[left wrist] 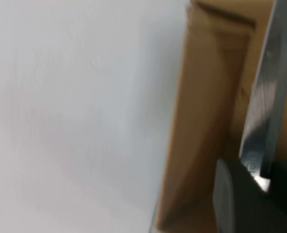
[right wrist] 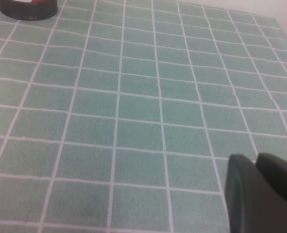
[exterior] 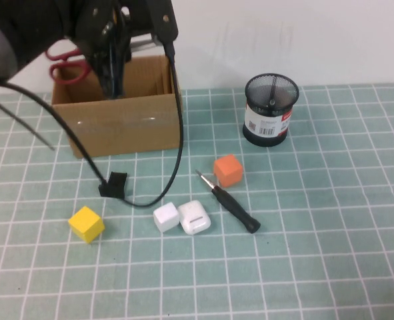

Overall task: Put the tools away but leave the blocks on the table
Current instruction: Place the Scissors into the box

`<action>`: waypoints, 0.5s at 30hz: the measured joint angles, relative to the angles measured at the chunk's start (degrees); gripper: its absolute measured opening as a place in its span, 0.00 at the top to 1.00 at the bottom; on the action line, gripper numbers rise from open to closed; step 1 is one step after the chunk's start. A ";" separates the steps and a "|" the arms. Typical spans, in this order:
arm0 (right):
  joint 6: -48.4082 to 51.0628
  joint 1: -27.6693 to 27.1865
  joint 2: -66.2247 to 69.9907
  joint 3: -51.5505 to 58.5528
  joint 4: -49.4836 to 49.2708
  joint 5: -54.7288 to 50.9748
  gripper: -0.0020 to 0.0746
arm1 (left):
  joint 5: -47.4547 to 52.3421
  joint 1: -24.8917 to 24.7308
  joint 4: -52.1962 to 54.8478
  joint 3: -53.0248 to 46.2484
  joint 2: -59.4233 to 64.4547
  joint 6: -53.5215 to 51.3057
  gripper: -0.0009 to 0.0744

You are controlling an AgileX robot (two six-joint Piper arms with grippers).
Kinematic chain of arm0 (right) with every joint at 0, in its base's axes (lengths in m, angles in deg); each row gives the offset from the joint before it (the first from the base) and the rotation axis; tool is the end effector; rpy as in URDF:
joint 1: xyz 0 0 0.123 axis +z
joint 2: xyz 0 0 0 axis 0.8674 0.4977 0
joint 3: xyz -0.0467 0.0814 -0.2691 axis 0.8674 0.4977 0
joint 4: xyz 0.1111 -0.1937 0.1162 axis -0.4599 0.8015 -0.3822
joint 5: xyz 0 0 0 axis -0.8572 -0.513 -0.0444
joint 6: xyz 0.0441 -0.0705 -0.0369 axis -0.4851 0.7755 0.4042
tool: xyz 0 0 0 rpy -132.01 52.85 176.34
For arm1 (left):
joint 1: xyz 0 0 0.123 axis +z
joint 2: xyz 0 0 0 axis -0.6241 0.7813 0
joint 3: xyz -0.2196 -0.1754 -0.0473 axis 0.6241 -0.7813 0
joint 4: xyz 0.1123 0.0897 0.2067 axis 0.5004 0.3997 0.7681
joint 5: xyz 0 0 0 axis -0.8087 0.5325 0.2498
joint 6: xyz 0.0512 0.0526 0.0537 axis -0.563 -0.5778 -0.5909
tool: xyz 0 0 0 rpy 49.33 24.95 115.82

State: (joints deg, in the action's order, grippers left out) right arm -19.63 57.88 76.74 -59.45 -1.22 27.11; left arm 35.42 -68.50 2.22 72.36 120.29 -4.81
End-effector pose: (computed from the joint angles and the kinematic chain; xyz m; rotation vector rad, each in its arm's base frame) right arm 0.0525 0.0000 0.1750 -0.1191 1.8132 -0.1161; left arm 0.3713 -0.1790 0.3603 1.6071 1.7876 0.6608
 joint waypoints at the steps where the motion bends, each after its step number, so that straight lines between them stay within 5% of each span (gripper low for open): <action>1: 0.00 0.00 0.00 0.00 0.00 0.00 0.98 | -1.37 0.61 -1.25 0.47 0.78 -0.87 0.88; 15: 0.00 0.00 0.00 0.00 0.00 0.00 0.98 | -10.84 7.64 -6.70 1.14 10.78 -5.89 0.88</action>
State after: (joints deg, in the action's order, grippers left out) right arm -19.63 57.88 76.74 -59.45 -1.22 27.11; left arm 24.58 -60.86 -4.48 73.50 131.07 -10.70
